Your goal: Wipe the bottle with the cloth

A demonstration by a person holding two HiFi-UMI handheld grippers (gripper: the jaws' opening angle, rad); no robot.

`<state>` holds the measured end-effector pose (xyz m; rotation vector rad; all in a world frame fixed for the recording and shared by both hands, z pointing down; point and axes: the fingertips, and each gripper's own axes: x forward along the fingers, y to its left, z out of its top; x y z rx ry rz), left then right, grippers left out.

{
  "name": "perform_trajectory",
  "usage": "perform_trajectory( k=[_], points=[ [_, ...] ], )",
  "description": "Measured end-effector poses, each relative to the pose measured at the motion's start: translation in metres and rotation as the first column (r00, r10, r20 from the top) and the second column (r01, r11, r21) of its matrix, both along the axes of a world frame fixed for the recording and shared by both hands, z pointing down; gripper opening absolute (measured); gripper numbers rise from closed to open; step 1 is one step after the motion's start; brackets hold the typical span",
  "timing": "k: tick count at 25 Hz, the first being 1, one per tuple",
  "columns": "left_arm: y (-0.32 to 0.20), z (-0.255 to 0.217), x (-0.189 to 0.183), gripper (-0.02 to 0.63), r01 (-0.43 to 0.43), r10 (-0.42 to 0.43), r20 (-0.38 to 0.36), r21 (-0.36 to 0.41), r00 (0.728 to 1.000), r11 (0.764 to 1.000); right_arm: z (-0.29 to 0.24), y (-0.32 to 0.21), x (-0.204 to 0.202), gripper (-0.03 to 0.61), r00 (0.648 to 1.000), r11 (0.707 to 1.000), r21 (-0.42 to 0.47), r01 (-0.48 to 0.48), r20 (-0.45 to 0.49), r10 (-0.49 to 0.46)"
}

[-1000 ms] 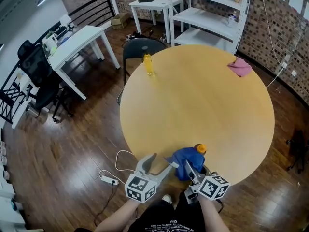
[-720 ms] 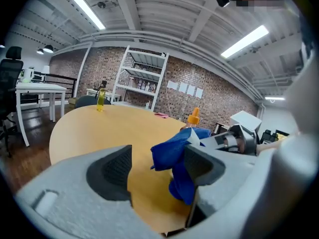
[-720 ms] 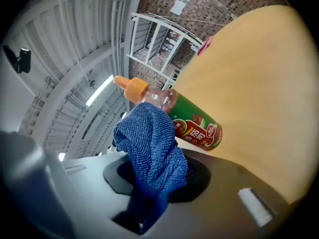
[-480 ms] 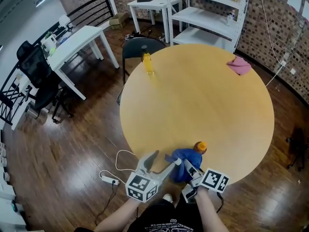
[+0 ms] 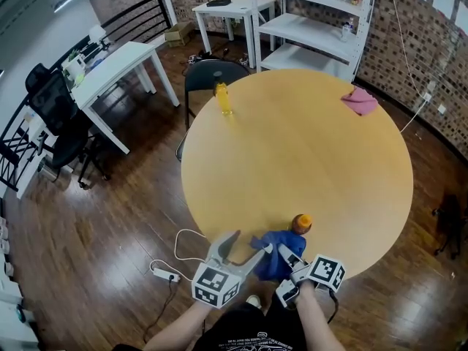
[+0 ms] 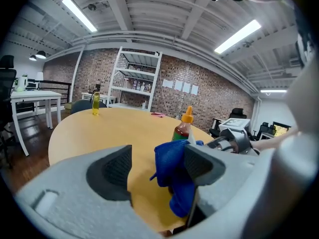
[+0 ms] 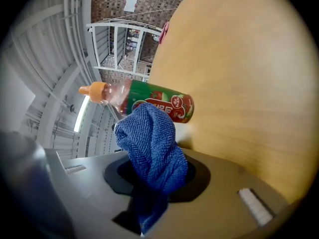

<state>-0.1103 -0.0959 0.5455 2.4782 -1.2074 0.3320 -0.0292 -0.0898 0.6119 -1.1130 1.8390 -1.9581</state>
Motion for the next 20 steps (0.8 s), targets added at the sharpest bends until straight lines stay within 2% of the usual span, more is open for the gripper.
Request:
perform_trajectory(
  k=[5,9,11,15,20],
  points=[
    [-0.001,-0.01,0.0,0.327,0.001,-0.001,-0.019,0.02,1.0,1.0,-0.038,-0.002,-0.003,0.107,1.0,0.992,0.125,0.019,0.015,-0.021],
    [0.002,-0.023,0.004,0.327,-0.015,0.017,-0.032,0.04,0.999,0.999,-0.087,0.001,-0.007,0.107,0.997,0.971,0.239,-0.001,0.079,-0.019],
    [0.006,-0.03,0.007,0.327,-0.034,0.036,-0.038,0.051,0.999,0.998,-0.107,0.004,-0.002,0.107,0.998,0.957,0.291,-0.019,0.064,0.0],
    [0.016,-0.053,0.014,0.327,-0.062,0.067,-0.051,0.088,0.996,0.994,-0.146,0.013,0.015,0.107,0.998,0.893,0.449,0.001,-0.063,0.03],
    [0.032,-0.082,0.027,0.325,-0.11,0.118,-0.048,0.146,0.992,0.983,-0.187,0.033,0.03,0.107,0.971,0.807,0.59,0.034,-0.209,0.112]
  ],
)
